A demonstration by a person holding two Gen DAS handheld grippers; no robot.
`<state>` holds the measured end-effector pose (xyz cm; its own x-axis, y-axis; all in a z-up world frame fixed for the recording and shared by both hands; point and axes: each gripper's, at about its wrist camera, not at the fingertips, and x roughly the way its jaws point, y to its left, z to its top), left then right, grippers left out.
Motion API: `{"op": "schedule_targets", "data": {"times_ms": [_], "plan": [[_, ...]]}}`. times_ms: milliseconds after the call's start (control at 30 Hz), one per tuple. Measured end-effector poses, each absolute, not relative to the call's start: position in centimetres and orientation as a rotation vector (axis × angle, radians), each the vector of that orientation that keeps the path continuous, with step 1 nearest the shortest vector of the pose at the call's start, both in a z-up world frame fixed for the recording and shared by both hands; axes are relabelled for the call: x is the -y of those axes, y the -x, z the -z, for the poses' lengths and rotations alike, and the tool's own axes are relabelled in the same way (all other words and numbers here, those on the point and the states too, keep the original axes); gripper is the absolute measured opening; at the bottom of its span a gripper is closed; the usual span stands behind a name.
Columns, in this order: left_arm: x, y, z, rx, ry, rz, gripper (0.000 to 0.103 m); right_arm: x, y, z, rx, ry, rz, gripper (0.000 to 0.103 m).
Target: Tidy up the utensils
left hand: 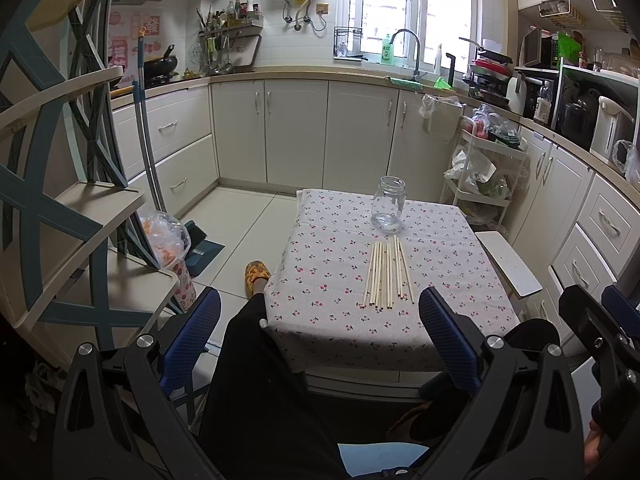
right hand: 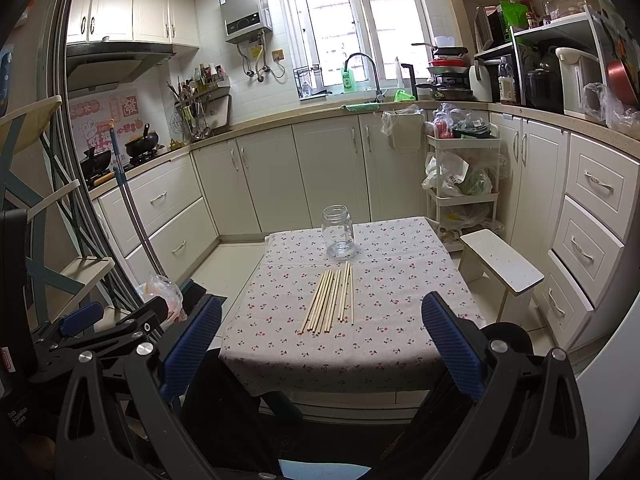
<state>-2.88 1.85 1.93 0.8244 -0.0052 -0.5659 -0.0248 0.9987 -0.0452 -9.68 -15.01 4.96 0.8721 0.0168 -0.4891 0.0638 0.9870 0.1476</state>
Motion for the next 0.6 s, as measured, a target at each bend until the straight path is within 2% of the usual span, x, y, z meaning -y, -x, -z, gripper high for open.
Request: {"op": "schedule_targets", "data": {"times_ms": [600], "plan": [[-1.42, 2.92, -1.77, -0.606, 0.047, -0.007, 0.095, 14.98, 9.62, -4.76, -0.518, -0.162, 0.024, 0.096]]}}
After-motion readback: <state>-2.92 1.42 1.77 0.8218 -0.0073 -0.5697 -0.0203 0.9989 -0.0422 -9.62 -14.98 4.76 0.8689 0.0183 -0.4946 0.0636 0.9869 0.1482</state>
